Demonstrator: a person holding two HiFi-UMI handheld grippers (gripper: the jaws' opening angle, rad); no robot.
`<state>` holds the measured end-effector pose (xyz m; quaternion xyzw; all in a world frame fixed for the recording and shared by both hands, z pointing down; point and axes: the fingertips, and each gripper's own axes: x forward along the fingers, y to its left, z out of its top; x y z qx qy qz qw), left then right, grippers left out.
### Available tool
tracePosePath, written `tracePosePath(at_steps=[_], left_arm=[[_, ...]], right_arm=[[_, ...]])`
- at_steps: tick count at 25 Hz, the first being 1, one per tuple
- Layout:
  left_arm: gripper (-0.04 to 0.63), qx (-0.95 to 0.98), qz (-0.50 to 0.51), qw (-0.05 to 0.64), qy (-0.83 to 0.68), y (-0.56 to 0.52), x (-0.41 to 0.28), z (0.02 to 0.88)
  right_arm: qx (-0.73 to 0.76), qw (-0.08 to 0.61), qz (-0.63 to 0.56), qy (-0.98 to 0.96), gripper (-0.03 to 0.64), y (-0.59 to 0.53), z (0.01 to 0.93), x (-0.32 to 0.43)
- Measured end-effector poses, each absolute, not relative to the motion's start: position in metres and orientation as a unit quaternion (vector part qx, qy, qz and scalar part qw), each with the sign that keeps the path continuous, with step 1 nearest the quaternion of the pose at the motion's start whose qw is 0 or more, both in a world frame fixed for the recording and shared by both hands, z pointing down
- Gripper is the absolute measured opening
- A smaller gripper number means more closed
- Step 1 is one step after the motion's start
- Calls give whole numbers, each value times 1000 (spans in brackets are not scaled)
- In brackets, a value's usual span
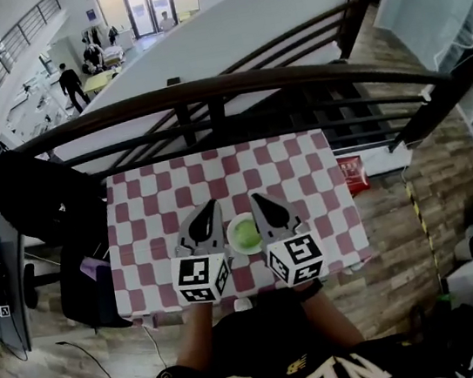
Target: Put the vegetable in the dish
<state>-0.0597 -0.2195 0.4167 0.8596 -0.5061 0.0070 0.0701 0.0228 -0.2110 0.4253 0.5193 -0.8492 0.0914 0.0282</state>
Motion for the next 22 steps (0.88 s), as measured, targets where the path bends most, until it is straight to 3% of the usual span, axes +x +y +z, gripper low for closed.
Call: tracePosePath(at_steps=[9, 22], left_arm=[[18, 864, -10, 29, -502, -195, -58, 391], [18, 853, -9, 68, -517, -182, -73, 429]], right_arm=[[533, -1, 20, -846, 15, -181, 384, 18], [552, -17, 40, -832, 16, -178, 404, 15]])
